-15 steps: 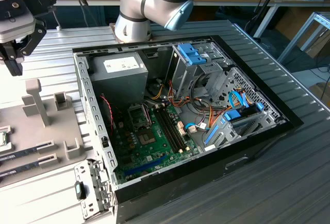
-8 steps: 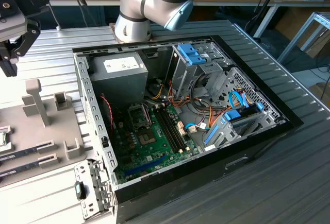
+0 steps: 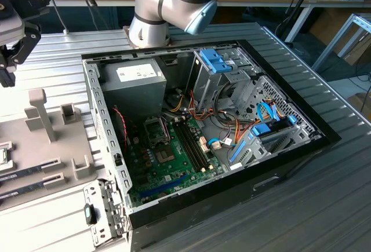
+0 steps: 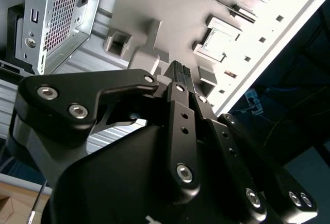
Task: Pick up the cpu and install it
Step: 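Reach for the cpu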
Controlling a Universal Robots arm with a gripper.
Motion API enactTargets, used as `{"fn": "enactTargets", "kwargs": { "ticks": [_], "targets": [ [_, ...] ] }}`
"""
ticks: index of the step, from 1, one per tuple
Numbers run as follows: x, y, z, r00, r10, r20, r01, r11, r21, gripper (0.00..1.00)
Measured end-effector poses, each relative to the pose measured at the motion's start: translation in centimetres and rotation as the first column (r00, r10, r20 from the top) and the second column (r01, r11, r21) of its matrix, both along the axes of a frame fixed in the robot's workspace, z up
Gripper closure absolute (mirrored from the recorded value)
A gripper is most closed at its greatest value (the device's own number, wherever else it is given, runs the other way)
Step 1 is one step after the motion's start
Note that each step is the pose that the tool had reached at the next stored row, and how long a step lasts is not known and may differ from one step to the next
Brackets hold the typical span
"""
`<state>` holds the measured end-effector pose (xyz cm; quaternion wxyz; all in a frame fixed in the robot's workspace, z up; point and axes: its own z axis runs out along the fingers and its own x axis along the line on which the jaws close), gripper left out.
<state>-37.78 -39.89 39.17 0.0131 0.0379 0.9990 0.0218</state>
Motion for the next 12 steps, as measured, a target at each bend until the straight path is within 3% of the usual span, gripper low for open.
{"fn": "enactTargets", "kwargs": {
  "ticks": [12],
  "targets": [
    [-0.74,0.0,-0.06,1.0,0.0,0.0,0.0,1.0,0.0003,0.89]
  ]
}}
